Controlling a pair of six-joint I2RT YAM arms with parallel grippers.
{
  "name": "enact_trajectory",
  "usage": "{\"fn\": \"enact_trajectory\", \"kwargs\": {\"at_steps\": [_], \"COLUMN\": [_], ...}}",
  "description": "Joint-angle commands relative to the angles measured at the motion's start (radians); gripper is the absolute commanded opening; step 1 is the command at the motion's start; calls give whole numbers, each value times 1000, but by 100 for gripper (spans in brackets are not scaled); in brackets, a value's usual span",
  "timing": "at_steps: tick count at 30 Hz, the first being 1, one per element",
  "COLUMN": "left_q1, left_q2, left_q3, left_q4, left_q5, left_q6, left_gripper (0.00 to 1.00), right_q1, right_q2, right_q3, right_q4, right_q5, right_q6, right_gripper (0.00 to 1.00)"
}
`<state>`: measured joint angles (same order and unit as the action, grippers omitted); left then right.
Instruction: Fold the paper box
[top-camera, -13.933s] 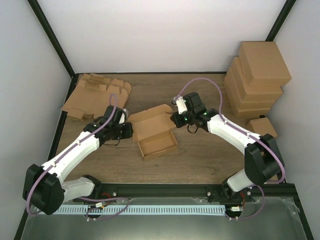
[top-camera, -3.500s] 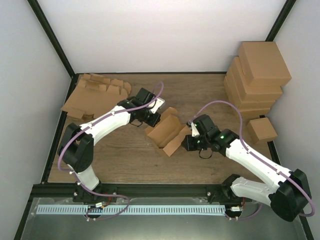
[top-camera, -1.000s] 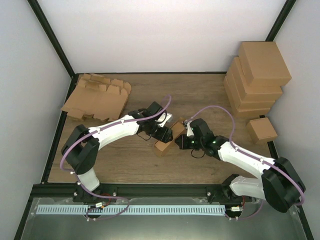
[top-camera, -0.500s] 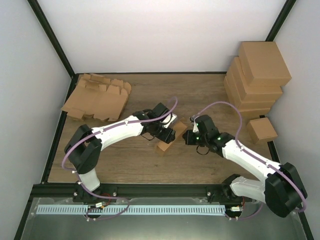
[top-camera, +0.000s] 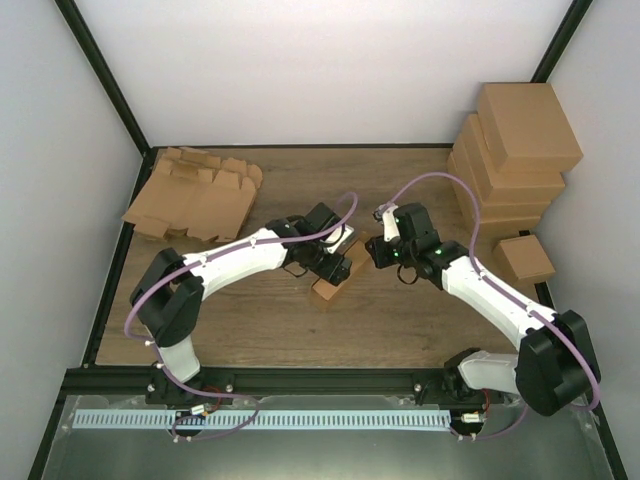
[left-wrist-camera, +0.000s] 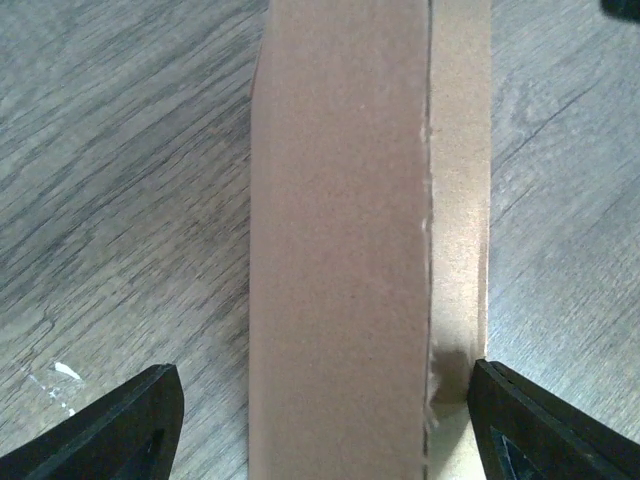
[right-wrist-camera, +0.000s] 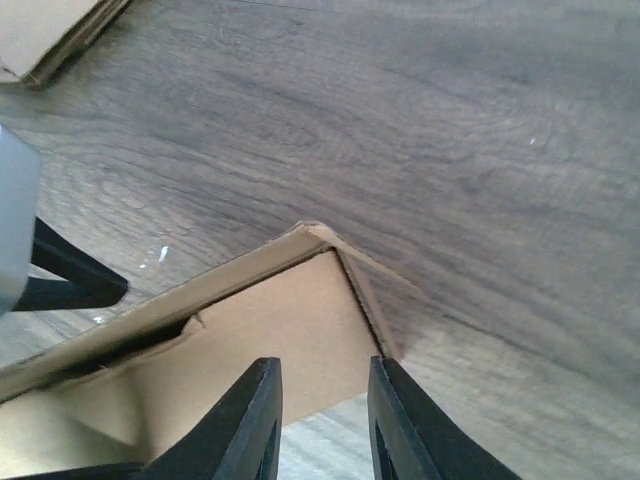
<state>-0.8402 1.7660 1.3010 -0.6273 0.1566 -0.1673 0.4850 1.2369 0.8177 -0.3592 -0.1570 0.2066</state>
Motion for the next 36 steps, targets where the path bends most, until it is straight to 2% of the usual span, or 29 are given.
{"fn": "enact_trajectory", "kwargs": {"at_steps": [1, 3, 6, 7, 9, 13, 21, 25, 33, 36], "left_q1": [4, 5, 2, 1, 0, -7, -57, -62, -60, -60], "left_q2": [3, 0, 6, 9, 19, 42, 100, 114, 92, 87], "left_q3": [34, 41, 57, 61, 75, 104, 167, 174, 155, 146], "left_q4": [-37, -36, -45, -46, -51, -58, -106, -114, -202, -217], "left_q5": [-21, -23, -23, -22, -30, -73, -152, -136, -108, -82], "left_q6": [20, 18, 18, 17, 11, 17, 66, 76, 215, 233], "left_gripper": [82, 84, 92, 98, 100, 98, 96, 91, 76, 74], "right_q1": [-9, -11, -11, -11, -11, -15, -20, -20, -21, -20], "right_q2": [-9, 2, 28, 35, 52, 67, 102, 130, 144, 121], "right_q3": [37, 58, 105, 116, 129, 119, 123, 135, 155, 152], "right_q4": [21, 13, -19, -24, -29, 1, 20, 27, 11, 7], "right_q5": [68, 63, 35, 36, 46, 75, 11, -8, -99, -137], "right_q6": [-157, -180, -227, -240, -266, -299, -299, -301, -295, -291], "right_gripper": [26, 29, 56, 60, 61, 61, 58, 52, 39, 33]}}
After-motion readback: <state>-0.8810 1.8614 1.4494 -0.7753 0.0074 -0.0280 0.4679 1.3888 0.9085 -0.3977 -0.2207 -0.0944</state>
